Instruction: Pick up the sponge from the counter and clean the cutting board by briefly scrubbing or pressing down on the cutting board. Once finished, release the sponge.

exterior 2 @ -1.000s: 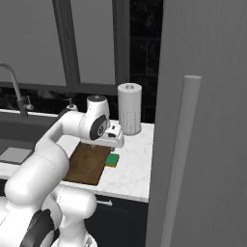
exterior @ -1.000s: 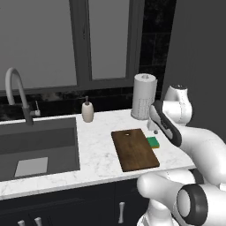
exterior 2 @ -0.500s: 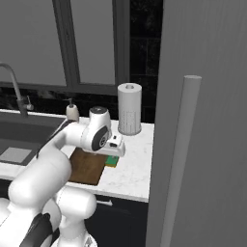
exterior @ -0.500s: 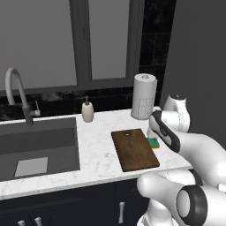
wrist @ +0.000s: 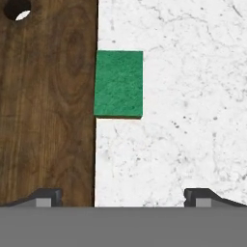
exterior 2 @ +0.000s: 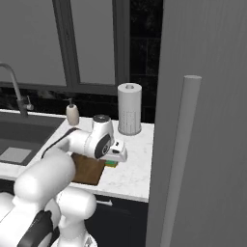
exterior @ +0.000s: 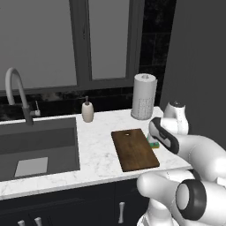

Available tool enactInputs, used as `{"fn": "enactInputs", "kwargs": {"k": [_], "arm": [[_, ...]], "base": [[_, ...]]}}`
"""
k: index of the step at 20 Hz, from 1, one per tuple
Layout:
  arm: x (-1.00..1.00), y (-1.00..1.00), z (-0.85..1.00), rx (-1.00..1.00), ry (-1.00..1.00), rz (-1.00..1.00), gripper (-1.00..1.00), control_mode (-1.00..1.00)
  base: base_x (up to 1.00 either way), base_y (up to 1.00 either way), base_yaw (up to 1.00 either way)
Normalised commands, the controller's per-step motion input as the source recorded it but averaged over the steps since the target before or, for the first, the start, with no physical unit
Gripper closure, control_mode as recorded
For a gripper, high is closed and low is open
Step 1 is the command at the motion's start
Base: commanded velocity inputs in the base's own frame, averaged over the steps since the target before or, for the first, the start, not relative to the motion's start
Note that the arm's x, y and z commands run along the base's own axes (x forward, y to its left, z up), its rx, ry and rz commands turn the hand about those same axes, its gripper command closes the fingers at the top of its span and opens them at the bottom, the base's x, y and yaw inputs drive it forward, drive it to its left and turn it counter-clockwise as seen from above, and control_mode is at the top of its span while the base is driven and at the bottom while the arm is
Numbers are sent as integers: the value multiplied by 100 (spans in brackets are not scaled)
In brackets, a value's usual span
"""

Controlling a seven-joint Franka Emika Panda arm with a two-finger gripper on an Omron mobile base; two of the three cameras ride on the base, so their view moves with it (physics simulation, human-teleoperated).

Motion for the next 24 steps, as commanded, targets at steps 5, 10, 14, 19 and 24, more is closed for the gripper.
{"fn": "enactInputs", "kwargs": {"k": [5, 10, 14, 19, 24], "arm": [[21, -4, -14, 0, 3, 0, -100, -100], [16, 0, -14, 0, 1, 0, -100, -100], [17, 0, -15, 0, 0, 0, -100, -100], [24, 0, -19, 0, 0, 0, -100, -100], [32, 0, -18, 0, 0, 0, -100, -100]], "base": [[0, 0, 0], [0, 0, 0], [0, 0, 0], [0, 0, 0], [0, 0, 0]]}}
